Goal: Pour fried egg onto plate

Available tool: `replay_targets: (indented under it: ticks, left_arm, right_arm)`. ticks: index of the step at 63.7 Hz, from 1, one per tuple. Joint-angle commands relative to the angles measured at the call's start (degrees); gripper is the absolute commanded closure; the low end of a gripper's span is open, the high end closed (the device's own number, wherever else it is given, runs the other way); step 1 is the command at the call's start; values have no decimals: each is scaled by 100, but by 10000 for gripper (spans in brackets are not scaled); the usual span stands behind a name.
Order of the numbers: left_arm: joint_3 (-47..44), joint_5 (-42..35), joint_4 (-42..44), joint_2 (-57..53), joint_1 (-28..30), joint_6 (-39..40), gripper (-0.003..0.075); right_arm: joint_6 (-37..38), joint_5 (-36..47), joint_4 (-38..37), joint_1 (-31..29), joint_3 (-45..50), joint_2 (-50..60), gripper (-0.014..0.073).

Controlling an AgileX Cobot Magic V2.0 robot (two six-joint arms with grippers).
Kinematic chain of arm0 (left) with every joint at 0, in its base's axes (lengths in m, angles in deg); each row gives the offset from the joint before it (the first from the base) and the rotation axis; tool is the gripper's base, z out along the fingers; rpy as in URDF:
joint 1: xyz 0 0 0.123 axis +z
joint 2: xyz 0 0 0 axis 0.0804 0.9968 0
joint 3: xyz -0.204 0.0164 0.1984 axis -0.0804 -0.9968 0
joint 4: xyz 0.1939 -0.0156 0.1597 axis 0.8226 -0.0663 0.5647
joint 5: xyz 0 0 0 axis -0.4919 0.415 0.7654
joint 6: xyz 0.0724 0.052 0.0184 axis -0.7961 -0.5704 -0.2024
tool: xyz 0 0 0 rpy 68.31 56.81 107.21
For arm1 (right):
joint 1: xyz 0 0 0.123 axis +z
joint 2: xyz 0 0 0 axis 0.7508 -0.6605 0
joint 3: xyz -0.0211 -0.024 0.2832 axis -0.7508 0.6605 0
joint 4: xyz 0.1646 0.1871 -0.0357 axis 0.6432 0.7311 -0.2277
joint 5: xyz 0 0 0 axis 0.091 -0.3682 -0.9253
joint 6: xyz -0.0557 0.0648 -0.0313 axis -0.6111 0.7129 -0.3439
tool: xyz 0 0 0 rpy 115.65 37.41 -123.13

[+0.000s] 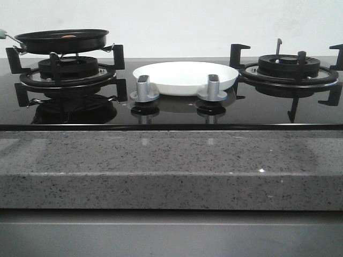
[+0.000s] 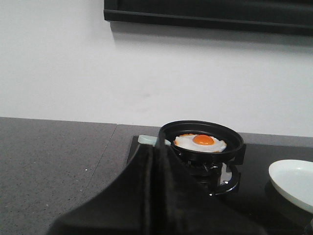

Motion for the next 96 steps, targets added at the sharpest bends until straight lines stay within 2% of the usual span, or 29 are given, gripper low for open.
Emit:
replay_targets:
  ticks: [1,12,23,29,33,35,44,47,50,68,78,87,96]
  left_arm:
    - [657,-111,18,766,-41,41,739]
    - [1234,-121,7,1724,-41,41,739]
    - [1288,-214,7,1773,-41,41,738]
    - [1278,-200,19,1773,-41,41,690]
    - [1278,-200,19,1773,-41,41,611]
    - [1278,-200,28,1773,-41,41,542]
    - [1278,-185,55,1773,-41,41,148]
    - [1278,-185,55,1773,-41,41,55]
    - [1278,-185,55,1773,-41,41,9]
    - [1278,-185,55,1773,-41,41,84]
    - [1278,-185,55,1773,-41,41,104]
    - [1278,-185,55,1773,-41,41,104]
    - [1278,-175,55,1773,-41,41,104]
  right_arm:
    - [-27,-121,-6,-26,-712,-551,651]
    - [-27,-404,-1,-26,-1352,-1385,651]
    - [-27,-345,-1,-26,-1427,-1501,645]
    - [-27,-341,-1,-26,-1422,-1501,575]
    - [-27,-341,-1,-26,-1422,-1501,473]
    - [-27,-341,-1,-26,-1422,-1501,400]
    - [-27,-365,-1,-26,-1422,-1501,83]
    - [-27,-365,-1,-26,-1422,-1501,-1]
    - [-27,-372,-1,-26,-1422,-1501,-56]
    - [-27,-338,-1,-26,-1422,-1501,-59]
    - [-27,56,157,-26,-1437,-1550,-59]
    - [-27,-360,553,-14,-1811,-2251,-59]
    - [-27,-742,638,7,-2450,-3281,-59]
